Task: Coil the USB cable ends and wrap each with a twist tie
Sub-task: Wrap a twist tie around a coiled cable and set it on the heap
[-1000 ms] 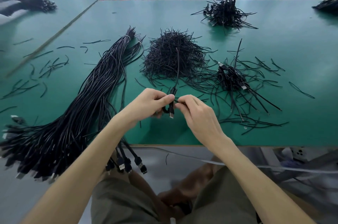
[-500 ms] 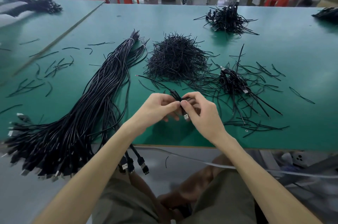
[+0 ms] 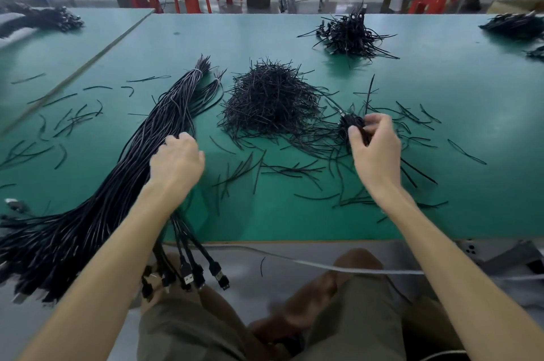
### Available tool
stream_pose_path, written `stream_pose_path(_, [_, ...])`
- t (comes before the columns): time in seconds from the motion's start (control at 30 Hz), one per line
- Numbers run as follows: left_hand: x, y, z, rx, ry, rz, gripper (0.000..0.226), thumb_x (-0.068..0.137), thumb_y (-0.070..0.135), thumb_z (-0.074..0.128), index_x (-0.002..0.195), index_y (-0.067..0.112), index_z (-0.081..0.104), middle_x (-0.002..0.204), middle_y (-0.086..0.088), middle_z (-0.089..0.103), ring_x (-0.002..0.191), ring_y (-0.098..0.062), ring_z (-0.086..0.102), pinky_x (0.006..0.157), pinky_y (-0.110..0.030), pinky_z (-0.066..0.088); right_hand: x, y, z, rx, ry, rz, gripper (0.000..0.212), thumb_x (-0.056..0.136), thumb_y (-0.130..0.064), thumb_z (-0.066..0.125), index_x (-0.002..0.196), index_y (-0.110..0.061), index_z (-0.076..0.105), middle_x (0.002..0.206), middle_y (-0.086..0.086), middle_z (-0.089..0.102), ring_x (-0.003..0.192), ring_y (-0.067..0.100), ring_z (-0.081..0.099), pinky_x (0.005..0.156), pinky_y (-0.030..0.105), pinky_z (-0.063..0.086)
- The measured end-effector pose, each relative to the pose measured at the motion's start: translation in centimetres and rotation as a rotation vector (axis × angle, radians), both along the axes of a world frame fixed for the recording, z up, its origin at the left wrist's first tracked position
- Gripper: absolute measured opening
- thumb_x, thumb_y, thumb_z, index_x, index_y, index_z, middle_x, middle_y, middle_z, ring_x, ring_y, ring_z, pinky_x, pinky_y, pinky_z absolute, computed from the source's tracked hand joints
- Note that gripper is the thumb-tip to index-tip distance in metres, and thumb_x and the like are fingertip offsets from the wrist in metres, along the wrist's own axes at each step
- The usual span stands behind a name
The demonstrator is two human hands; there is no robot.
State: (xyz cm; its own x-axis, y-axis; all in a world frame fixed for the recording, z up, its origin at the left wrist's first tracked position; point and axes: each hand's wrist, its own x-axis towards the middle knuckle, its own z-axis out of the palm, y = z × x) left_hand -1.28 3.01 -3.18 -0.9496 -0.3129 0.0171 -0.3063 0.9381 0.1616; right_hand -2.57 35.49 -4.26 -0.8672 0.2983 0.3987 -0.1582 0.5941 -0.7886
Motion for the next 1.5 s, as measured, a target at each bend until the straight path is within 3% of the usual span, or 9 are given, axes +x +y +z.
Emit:
stream_pose_path(0.13, [-0.8,-0.3,-0.2,-0.055,-0.152,-0.008,0.049,0.103,0.040,0.057,0.128,-0.002,0.048,0.129,-0.025,0.053,0.112,-0.045,0.058,0.080,-0.045,0.042,-1.8,1.2,0.0,0.120,-0.065,-0.118,0.037,0.101,-0.023,0.059,0.131,-0.006,0.045,0.124,0.011,0.051,0.075,-0.001,0.043,0.069,0.016,0.029])
stream_pose_path(0.27, [-1.1,-0.1,-0.8,0.002,-0.094,-0.035,0.035,0.104,0.028,0.057,0.081,0.004,0.047,0.085,-0.013,0.059,0.070,-0.031,0.055,0.069,-0.041,0.042,-2.2,1.6,-0.7,0.154,-0.146,-0.155,0.036,0.101,-0.018,0.058,0.132,-0.005,0.045,0.134,0.015,0.044,0.074,0.009,0.046,0.076,0.027,0.036])
stream_pose_path(0.4, [-0.7,-0.4,-0.5,0.043,-0.058,-0.053,0.038,0.102,0.020,0.054,0.069,0.006,0.039,0.069,-0.008,0.049,0.057,-0.026,0.046,0.058,-0.034,0.037,-2.2,1.9,-0.9,0.124,-0.118,-0.159,0.029,0.101,-0.015,0.057,0.128,-0.006,0.050,0.128,0.012,0.045,0.072,0.003,0.046,0.076,0.027,0.039])
stream_pose_path(0.53, [-0.2,-0.1,-0.3,0.120,0.053,-0.070,0.040,0.097,0.018,0.053,0.063,0.011,0.034,0.058,-0.006,0.043,0.049,-0.024,0.036,0.051,-0.032,0.032,-2.4,2.2,-0.4,-0.036,-0.006,-0.195,0.018,0.101,-0.012,0.055,0.119,-0.009,0.057,0.117,0.004,0.046,0.081,0.001,0.049,0.075,0.007,0.040])
stream_pose_path(0.63, [-0.1,0.2,0.2,0.291,0.072,-0.079,0.044,0.100,0.021,0.051,0.060,0.004,0.050,0.054,-0.010,0.066,0.047,-0.030,0.061,0.054,-0.034,0.052,-2.5,2.3,-0.1,-0.082,0.058,-0.243,0.016,0.101,-0.015,0.056,0.115,-0.009,0.055,0.113,0.000,0.043,0.082,-0.003,0.047,0.075,0.001,0.037])
stream_pose_path(0.77, [-0.4,0.6,0.7,0.568,0.112,-0.019,0.026,0.102,0.021,0.051,0.084,0.005,0.058,0.057,-0.006,0.069,0.039,-0.013,0.059,0.051,-0.028,0.053,-2.7,2.3,-0.6,-0.067,-0.051,-0.215,0.031,0.100,-0.028,0.060,0.121,-0.009,0.048,0.120,0.004,0.042,0.086,0.007,0.047,0.088,0.024,0.041])
stream_pose_path(1.03, [0.5,0.9,0.8,0.590,0.114,-0.121,0.017,0.105,0.029,0.052,0.094,0.016,0.056,0.077,-0.002,0.072,0.043,-0.013,0.049,0.045,-0.026,0.042,-1.6,0.5,-1.2,0.361,0.000,-0.250,0.049,0.092,-0.024,0.069,0.134,-0.008,0.047,0.135,0.016,0.041,0.125,0.034,0.038,0.103,0.047,0.036])
stream_pose_path(1.33, [3.3,5.7,0.3,0.596,-0.187,-0.587,0.014,0.102,0.023,0.058,0.089,0.018,0.057,0.065,0.002,0.066,0.037,-0.004,0.048,0.038,-0.018,0.038,2.9,-9.6,-0.6,0.591,0.168,0.508,0.072,0.081,0.004,0.064,0.145,-0.025,0.049,0.139,-0.005,0.051,0.128,0.019,0.039,0.101,0.035,0.030])
stream_pose_path(1.5, [3.1,4.4,0.7,0.799,-0.134,-0.554,0.015,0.103,0.017,0.059,0.088,0.015,0.060,0.060,0.004,0.062,0.040,-0.009,0.045,0.040,-0.019,0.036,2.9,-11.2,-1.4,0.231,-0.162,0.751,0.066,0.088,0.017,0.037,0.145,-0.016,0.049,0.110,0.004,0.066,0.103,0.022,0.059,0.100,0.040,0.044])
